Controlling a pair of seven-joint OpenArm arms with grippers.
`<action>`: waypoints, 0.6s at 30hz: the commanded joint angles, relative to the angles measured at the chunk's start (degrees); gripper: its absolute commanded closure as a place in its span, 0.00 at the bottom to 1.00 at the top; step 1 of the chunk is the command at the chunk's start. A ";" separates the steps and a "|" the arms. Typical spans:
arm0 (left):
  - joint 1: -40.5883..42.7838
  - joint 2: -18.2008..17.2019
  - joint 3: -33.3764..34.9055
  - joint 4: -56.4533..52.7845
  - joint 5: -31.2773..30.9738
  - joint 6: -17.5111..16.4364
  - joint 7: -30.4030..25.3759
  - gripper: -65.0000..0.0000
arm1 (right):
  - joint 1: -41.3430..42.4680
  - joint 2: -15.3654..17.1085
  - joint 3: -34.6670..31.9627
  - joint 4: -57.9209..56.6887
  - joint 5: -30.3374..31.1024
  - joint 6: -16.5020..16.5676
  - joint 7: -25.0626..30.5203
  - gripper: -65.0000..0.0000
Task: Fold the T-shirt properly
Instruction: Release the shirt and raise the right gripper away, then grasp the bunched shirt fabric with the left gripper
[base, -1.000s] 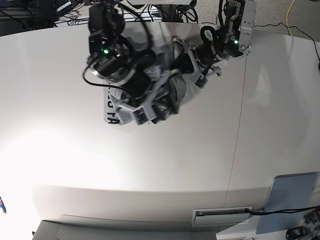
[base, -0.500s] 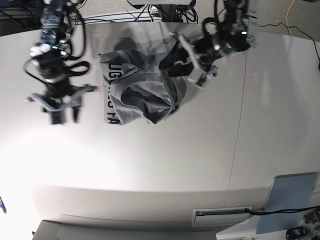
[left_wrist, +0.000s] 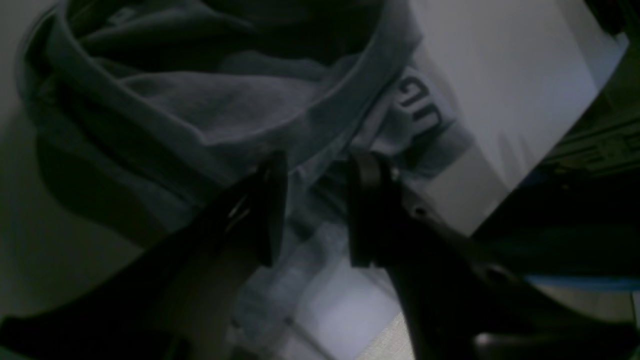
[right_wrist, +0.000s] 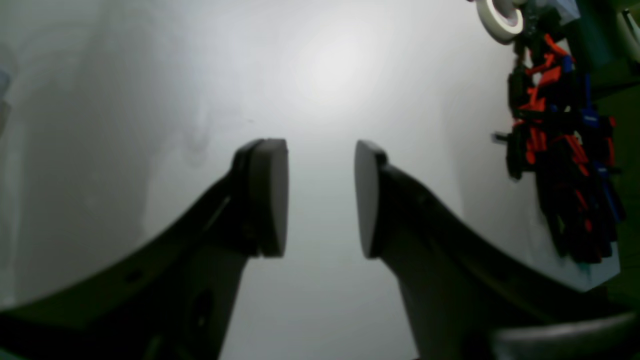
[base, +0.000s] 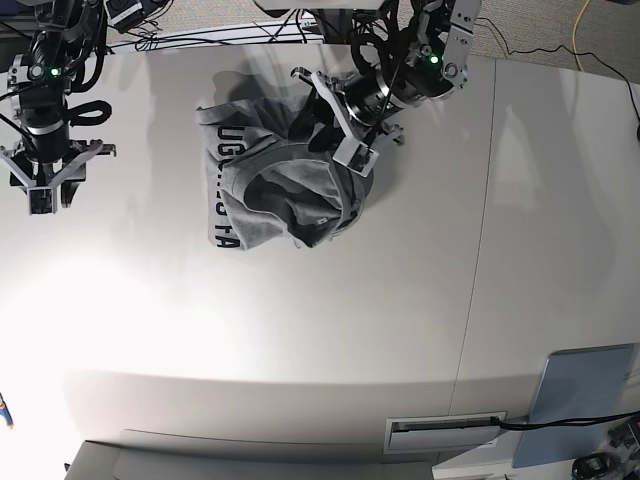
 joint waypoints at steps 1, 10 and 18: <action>-0.15 0.13 0.09 0.98 0.61 0.92 -1.68 0.72 | 0.24 0.85 0.55 1.07 -0.26 -0.31 1.25 0.66; -0.15 0.11 0.09 0.98 5.68 0.63 -1.95 0.63 | 0.24 0.85 0.55 1.07 -0.26 -0.28 1.31 0.66; 0.00 0.07 0.11 0.98 9.03 2.97 -0.92 0.43 | 0.24 0.85 0.55 1.07 -0.28 -0.28 1.38 0.66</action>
